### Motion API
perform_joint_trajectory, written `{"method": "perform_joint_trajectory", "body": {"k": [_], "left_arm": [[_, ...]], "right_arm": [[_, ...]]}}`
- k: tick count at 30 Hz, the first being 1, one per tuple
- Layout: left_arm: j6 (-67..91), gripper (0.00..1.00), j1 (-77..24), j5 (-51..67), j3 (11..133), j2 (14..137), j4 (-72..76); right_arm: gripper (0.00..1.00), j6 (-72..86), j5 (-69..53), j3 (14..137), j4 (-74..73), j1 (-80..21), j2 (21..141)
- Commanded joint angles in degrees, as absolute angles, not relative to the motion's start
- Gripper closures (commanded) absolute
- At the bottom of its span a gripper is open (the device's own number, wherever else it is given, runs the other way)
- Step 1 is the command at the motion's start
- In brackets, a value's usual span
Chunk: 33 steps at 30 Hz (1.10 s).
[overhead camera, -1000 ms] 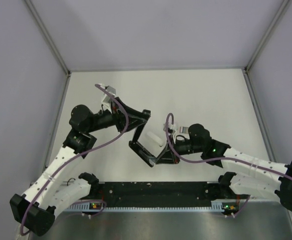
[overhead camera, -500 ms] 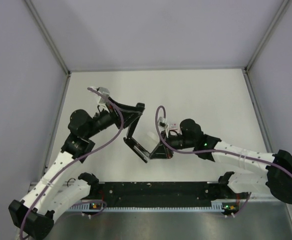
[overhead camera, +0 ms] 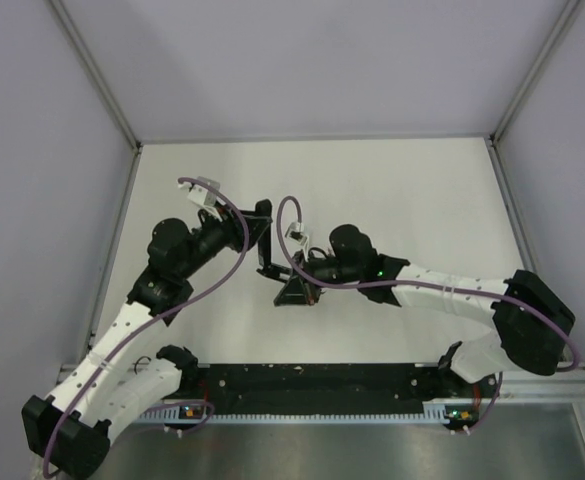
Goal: Unload the staples from the stapler
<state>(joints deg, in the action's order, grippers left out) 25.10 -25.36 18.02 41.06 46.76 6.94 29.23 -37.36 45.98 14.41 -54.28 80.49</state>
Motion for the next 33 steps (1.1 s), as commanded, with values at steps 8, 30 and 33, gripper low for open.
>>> {"method": "perform_joint_trajectory", "body": {"k": [8,30,33], "left_arm": [[23.2,1.00,-25.2,14.4,41.2,44.6,8.5],[22.7,1.00,-25.1,9.3,46.3,43.4,0.7],[22.7,1.00,-25.2,8.5,46.6,44.0,0.3]], "right_arm": [[1.00,19.8,-24.5,56.6,0.9,-55.4,78.8],[1.00,14.8,-10.0,63.9,-0.4,-55.2,90.8],[1.00,15.6,-11.9,63.8,2.7,-55.4,92.2]]}}
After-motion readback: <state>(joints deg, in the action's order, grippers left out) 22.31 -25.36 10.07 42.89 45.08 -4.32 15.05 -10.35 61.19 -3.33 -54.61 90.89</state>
